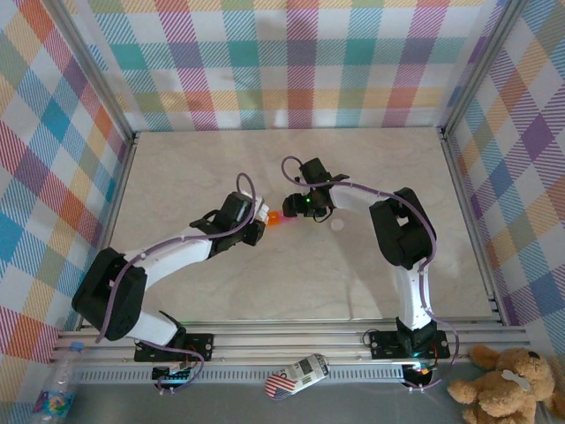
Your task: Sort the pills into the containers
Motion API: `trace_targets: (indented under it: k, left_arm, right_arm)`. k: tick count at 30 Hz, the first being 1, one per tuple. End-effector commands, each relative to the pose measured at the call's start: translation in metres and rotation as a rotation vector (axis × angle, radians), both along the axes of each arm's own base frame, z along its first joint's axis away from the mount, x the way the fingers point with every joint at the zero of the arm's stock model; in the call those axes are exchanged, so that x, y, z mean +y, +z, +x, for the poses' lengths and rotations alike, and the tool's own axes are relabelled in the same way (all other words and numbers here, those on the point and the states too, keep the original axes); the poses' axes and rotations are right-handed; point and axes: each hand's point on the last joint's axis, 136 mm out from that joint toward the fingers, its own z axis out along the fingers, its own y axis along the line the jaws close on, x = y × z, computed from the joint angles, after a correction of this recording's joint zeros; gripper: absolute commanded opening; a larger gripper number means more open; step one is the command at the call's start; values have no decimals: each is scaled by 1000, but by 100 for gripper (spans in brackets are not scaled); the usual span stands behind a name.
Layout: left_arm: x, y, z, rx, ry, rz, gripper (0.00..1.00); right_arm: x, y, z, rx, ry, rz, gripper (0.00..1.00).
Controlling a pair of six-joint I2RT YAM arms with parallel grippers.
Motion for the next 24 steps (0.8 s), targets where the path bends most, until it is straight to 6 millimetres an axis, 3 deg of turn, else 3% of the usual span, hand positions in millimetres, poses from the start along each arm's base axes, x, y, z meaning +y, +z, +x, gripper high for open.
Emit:
trace_targets:
  k: [1, 12, 24]
  left_arm:
    - [-7, 34, 10, -133, 4, -116, 0]
    - [-14, 87, 18, -307, -9, -232, 0]
    - [-32, 151, 28, -468, -64, -367, 0]
  right_arm:
    - [-2, -35, -36, 129, 21, -57, 71]
    - [-12, 17, -24, 46, -36, -42, 78]
    - [-53, 76, -22, -19, -155, -14, 80]
